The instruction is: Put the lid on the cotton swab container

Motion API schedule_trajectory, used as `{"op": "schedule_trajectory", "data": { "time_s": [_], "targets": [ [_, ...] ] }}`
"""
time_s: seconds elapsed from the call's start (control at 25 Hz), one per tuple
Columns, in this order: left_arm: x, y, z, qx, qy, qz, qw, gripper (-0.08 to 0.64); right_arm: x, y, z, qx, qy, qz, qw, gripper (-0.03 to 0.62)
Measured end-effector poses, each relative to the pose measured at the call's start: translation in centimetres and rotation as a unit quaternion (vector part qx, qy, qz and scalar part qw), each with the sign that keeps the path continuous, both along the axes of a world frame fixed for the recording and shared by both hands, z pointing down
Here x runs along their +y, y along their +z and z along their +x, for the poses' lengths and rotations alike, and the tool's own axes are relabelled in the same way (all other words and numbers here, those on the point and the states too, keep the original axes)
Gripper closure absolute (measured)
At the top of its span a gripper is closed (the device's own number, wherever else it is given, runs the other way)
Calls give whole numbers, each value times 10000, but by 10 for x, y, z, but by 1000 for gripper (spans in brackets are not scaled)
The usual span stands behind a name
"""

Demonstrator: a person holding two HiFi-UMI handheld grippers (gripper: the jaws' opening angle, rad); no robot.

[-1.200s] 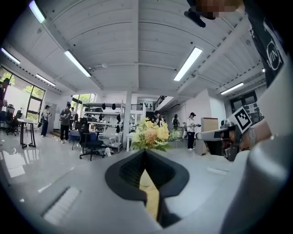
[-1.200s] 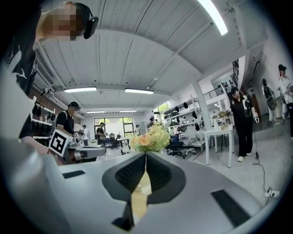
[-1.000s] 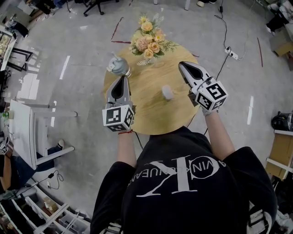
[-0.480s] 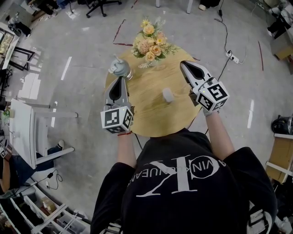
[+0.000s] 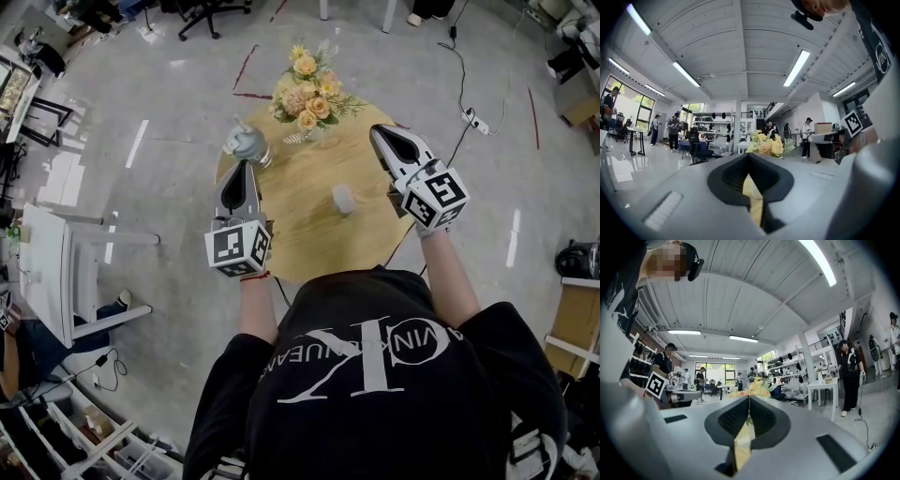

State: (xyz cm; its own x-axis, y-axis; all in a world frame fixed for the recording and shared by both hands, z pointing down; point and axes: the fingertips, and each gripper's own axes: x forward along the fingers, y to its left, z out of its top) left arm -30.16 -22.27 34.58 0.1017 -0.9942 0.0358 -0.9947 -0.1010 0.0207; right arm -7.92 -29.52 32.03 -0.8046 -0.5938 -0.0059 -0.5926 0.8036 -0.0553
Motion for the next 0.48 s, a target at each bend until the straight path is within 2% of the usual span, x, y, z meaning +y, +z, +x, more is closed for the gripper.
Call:
{"op": "schedule_trajectory", "data": {
  "time_s": [0.48],
  "targets": [
    [6, 11, -4, -45, -86, -141, 9999, 548, -2, 7, 2, 32, 117, -105, 9999, 577]
  ]
}}
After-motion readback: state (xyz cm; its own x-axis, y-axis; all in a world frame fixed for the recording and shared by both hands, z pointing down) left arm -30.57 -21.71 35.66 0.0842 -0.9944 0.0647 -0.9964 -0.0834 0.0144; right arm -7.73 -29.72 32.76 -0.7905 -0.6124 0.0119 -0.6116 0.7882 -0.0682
